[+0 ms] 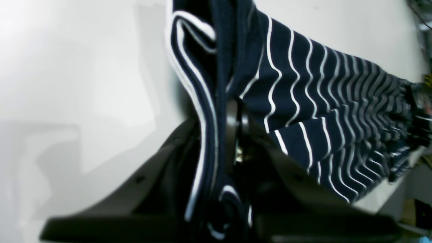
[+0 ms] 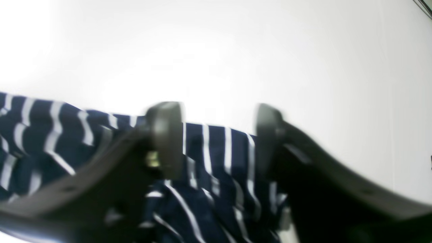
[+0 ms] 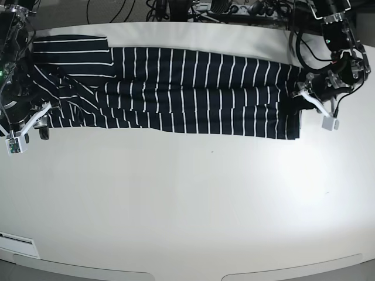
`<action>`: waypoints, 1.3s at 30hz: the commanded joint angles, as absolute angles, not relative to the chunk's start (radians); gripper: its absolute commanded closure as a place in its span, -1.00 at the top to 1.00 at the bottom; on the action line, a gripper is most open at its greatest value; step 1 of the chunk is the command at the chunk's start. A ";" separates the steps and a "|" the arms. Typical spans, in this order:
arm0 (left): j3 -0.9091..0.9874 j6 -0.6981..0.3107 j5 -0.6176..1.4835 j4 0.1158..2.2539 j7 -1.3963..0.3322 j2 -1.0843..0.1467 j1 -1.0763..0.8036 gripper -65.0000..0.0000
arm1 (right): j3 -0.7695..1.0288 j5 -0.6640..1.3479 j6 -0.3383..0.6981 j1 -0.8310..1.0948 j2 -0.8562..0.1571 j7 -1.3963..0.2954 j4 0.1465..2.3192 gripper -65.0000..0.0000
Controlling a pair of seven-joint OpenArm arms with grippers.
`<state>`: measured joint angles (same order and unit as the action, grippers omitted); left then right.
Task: Fold the T-shirt properly
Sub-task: 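Grasp the strip's ends with both grippers to fold lengthwise, then lift the strip end with the left gripper and fold it toward the middle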
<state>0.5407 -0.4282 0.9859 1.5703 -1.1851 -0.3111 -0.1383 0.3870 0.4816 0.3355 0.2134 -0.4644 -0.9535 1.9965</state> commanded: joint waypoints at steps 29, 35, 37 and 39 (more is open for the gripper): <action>0.677 -0.569 1.484 1.588 -1.396 -0.432 -0.135 -1.00 | 0.377 0.648 0.558 0.349 -0.363 -0.905 1.767 -1.00; 0.676 -0.558 1.484 1.666 -1.396 -0.381 -0.135 -1.00 | 0.377 0.652 0.554 0.350 -0.363 -0.918 1.767 -1.00; 0.675 -0.559 1.484 1.703 -1.396 -0.339 -0.135 -1.00 | 0.377 0.655 0.551 0.350 -0.363 -0.926 1.767 -1.00; 0.667 -0.567 1.484 1.730 -1.396 -0.292 -0.135 -1.00 | 0.377 0.659 0.550 0.350 -0.363 -0.936 1.767 -1.00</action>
